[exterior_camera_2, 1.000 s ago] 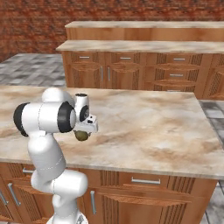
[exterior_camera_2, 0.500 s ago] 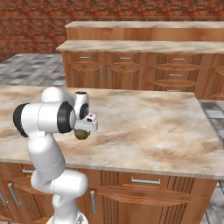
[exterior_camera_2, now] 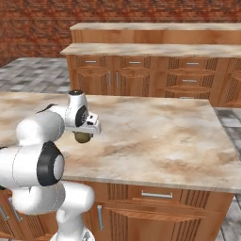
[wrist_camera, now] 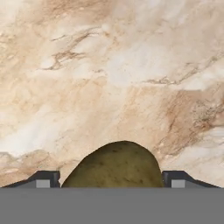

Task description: Place the potato in the correct fridge rack based on whether it is a fruit or vegetable. Finally, close the fridge door.

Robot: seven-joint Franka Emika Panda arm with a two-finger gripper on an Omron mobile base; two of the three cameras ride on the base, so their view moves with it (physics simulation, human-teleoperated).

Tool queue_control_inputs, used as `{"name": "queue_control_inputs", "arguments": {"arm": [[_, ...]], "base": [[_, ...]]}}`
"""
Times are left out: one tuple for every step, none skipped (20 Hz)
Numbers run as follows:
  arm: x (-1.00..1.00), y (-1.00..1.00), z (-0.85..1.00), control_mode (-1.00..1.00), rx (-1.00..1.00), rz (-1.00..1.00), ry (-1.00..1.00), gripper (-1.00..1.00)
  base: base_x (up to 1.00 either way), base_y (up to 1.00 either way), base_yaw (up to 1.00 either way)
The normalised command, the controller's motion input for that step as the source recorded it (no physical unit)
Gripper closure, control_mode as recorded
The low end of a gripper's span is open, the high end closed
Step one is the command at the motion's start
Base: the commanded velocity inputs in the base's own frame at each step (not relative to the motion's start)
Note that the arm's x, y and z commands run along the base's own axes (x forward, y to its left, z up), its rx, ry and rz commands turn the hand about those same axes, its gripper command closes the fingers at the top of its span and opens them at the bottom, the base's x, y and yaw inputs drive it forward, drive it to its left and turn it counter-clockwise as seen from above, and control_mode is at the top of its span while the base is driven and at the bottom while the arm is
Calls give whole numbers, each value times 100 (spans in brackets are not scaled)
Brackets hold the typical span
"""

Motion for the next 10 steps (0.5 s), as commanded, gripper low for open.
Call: {"name": "queue_control_inputs", "arguments": {"arm": [[-100, -16, 100, -100, -3, 0, -48, 100], [-100, -18, 100, -100, -2, 0, -49, 100], [-100, -14, 100, -100, -1, 0, -46, 100], [-100, -9, 100, -100, 0, 0, -45, 100], [-100, -6, 100, -100, 0, 0, -41, 100], [-100, -9, 100, -100, 0, 0, -40, 100], [-84, -6, 100, -100, 0, 0, -29, 100], [-79, -7, 100, -100, 0, 0, -25, 100], [-80, -9, 100, -100, 0, 0, -24, 100], [-72, -4, 100, -100, 0, 0, -18, 100]], "base": [[0, 0, 0], [0, 0, 0], [0, 0, 0], [0, 0, 0], [0, 0, 0], [0, 0, 0], [0, 0, 0], [0, 0, 0], [0, 0, 0], [0, 0, 0]]}}
